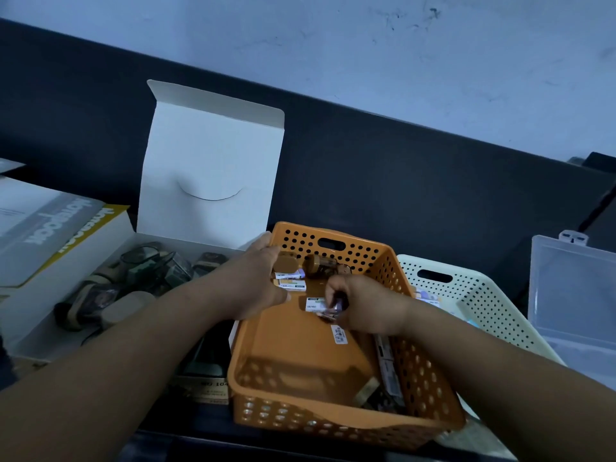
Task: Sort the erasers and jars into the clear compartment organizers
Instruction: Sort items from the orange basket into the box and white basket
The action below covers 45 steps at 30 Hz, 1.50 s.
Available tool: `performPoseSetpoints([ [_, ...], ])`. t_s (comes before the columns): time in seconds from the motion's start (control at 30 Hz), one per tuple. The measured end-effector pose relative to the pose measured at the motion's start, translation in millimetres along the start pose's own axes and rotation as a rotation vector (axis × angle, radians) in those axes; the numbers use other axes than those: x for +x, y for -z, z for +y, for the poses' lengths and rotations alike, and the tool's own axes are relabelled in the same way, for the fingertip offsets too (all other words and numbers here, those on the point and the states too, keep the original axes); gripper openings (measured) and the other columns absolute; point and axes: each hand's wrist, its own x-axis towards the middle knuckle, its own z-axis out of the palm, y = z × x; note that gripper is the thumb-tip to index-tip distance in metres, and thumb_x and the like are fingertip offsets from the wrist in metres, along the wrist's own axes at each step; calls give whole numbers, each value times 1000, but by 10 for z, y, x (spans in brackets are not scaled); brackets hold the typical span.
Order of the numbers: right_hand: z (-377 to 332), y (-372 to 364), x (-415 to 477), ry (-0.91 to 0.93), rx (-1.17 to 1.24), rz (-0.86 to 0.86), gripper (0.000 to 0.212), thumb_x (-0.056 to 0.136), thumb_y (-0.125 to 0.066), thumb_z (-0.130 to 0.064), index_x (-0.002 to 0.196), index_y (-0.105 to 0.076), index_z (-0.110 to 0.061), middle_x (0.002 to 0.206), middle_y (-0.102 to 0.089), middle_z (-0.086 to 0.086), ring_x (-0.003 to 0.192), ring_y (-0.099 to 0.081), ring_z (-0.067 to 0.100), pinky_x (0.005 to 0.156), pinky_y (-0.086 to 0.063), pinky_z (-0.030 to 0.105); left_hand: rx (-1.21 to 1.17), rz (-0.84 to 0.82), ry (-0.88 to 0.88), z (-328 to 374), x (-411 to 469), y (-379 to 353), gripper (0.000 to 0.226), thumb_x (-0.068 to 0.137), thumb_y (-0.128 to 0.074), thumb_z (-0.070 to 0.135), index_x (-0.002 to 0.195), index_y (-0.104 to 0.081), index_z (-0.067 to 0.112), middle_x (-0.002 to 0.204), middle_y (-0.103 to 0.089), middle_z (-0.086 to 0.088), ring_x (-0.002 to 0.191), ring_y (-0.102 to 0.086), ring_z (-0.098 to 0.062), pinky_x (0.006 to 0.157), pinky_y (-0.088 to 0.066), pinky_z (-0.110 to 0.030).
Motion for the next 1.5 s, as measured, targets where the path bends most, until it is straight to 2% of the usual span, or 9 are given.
performPoseSetpoints([
  [0.23, 30, 184, -163, -68, 372, 78, 20, 82, -66, 4, 87, -65, -16, 83, -66, 2, 67, -62, 8, 64, -52, 24, 50, 10, 7, -3, 19, 2, 84, 88, -66, 33, 152, -14, 15, 160, 7, 7, 141, -26, -15, 100, -31, -24],
  [0.43, 294, 536, -454, -79, 659, 452, 26, 80, -60, 17, 79, -63, -9, 82, -63, 15, 70, -59, 21, 68, -51, 32, 67, 6, 16, 19, 14, 10, 89, 87, -68, 31, 152, -11, 14, 160, 7, 6, 143, -23, -16, 105, -30, -25],
  [0.63, 744, 621, -655, -410, 516, 621, 18, 85, -61, 7, 90, -64, -10, 92, -65, 13, 77, -59, 26, 77, -53, 42, 95, 0, -7, 86, -20, 33, 80, 88, -66, 30, 151, -19, 15, 157, -10, 2, 136, -33, -17, 96, -36, -26],
  [0.73, 714, 548, -613, -452, 323, 619, 22, 87, -64, -6, 105, -65, -17, 108, -65, 0, 83, -61, 24, 72, -51, 37, 138, -2, 1, 122, -32, 52, 79, 87, -66, 34, 149, -22, 16, 155, -16, 1, 135, -34, -17, 95, -37, -25],
  [0.9, 287, 501, -338, -150, 92, 560, 20, 88, -65, -16, 105, -64, -26, 106, -60, -9, 100, -56, 11, 79, -41, 25, 308, 84, -126, 287, 122, 58, 71, 87, -63, 40, 147, -30, 21, 155, -24, -1, 141, -25, -19, 112, -26, -33],
  [1.03, 106, 443, 27, -117, -45, 325, 19, 84, -68, -26, 103, -65, -30, 102, -63, -6, 97, -58, 16, 76, -44, 28, 259, -22, -158, 499, 432, -34, 33, 90, -59, 26, 123, -54, 23, 116, -61, 1, 102, -58, -17, 89, -50, -34],
  [1.17, 87, 417, 277, -194, -213, 68, 33, 84, -68, -27, 117, -61, -23, 109, -64, 1, 99, -59, 22, 80, -48, 31, 329, -109, -109, 498, 810, -158, 18, 89, -49, 7, 96, -62, 17, 89, -64, -4, 76, -59, -19, 65, -46, -30],
  [1.3, 120, 350, 360, -215, -178, -9, 50, 83, -71, -27, 129, -52, -25, 116, -63, 2, 103, -59, 21, 83, -48, 30, 378, -143, -44, 491, 1022, -235, 19, 89, -51, 5, 95, -62, 18, 82, -59, -2, 69, -53, -15, 57, -41, -24],
  [1.5, 168, 307, 343, -194, -140, 30, 41, 81, -73, -22, 118, -57, -21, 110, -64, 2, 98, -61, 20, 86, -53, 33, 389, -168, -23, 509, 1101, -336, 12, 86, -62, 16, 98, -62, 17, 86, -63, -1, 76, -59, -16, 67, -48, -27],
])
